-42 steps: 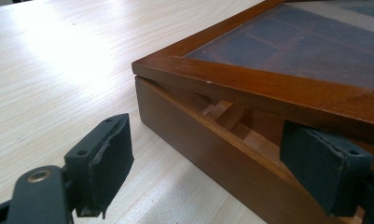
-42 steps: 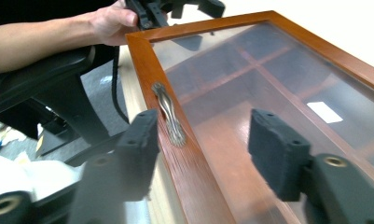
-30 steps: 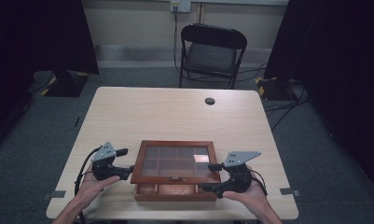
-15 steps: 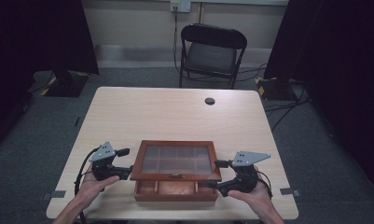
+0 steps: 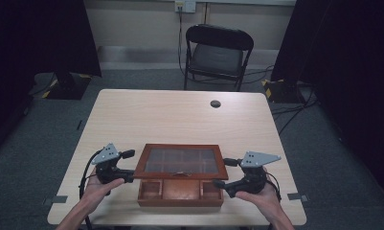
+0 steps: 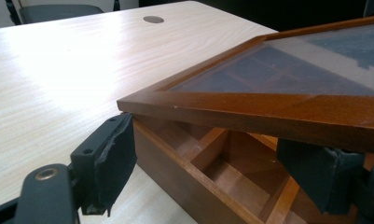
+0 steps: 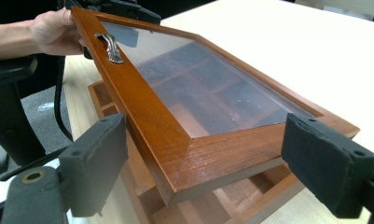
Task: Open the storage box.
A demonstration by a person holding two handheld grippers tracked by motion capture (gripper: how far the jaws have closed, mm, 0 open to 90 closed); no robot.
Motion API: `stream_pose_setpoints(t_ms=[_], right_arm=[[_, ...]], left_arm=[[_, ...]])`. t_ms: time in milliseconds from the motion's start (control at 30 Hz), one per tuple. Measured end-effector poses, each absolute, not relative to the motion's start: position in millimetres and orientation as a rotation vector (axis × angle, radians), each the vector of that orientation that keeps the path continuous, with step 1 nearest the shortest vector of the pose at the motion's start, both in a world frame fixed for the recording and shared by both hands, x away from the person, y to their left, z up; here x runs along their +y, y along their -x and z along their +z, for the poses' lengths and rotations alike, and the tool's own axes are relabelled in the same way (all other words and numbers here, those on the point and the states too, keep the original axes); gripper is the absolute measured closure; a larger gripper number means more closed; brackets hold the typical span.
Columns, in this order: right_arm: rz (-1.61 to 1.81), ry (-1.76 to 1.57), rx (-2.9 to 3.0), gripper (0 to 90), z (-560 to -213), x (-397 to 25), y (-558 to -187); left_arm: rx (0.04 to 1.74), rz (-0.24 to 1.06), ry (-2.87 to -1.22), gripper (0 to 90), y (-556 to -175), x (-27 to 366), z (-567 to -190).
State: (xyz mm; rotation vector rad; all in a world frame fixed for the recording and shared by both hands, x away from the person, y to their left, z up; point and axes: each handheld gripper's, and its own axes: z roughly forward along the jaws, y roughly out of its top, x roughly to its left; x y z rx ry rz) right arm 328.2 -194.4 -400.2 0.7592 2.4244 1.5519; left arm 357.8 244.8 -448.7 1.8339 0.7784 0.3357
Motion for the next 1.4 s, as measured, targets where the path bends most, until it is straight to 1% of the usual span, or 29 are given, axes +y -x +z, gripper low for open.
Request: stream_pose_setpoints(t_ms=[233,500,600,767,833,867,933,1067,1200,1300,1333,1367,1400], right_arm=[[1.490,-0.786,2.431,15.5,-403.3,-196.7,-330.9],[1.451,-0.839,2.412,17.5,-408.7,-197.1,-355.2],[1.468,-0.870,2.402,19.5,-413.7,-196.7,-364.8],[1.492,-0.852,2.365,25.7,-411.9,-191.8,-377.1],[1.492,-0.850,2.361,26.2,-411.2,-191.0,-379.4],[1.515,-0.847,2.353,31.3,-409.4,-190.7,-383.4],[1.529,-0.845,2.356,34.0,-408.5,-189.8,-386.2],[1.556,-0.847,2.355,37.1,-410.2,-186.6,-393.0],[1.563,-0.857,2.342,37.8,-411.6,-185.1,-395.9],[1.567,-0.865,2.341,39.3,-410.8,-184.3,-398.4],[1.564,-0.869,2.331,41.1,-408.8,-184.6,-400.4],[1.564,-0.869,2.331,41.1,-408.8,-184.6,-400.4],[1.570,-0.872,2.324,42.2,-407.5,-184.8,-402.9]], left_arm=[[0.784,0.337,-1.799,19.3,-362.6,244.0,-441.1],[0.771,0.347,-1.819,17.8,-365.4,243.4,-437.7],[0.778,0.341,-1.818,17.3,-368.1,243.0,-435.3],[0.770,0.340,-1.805,19.2,-373.3,240.4,-431.8],[0.767,0.342,-1.797,19.3,-374.4,239.8,-431.3],[0.772,0.340,-1.781,20.6,-376.5,239.0,-430.5],[0.767,0.334,-1.792,23.7,-379.2,237.6,-429.4],[0.765,0.349,-1.806,24.3,-383.4,233.4,-427.5],[0.765,0.356,-1.807,24.2,-386.8,230.5,-427.4],[0.758,0.361,-1.801,25.9,-389.5,228.7,-427.5],[0.751,0.361,-1.800,31.9,-390.8,228.4,-427.7],[0.754,0.363,-1.793,31.9,-391.3,227.9,-427.9],[0.757,0.362,-1.785,33.9,-392.4,227.5,-428.2]])
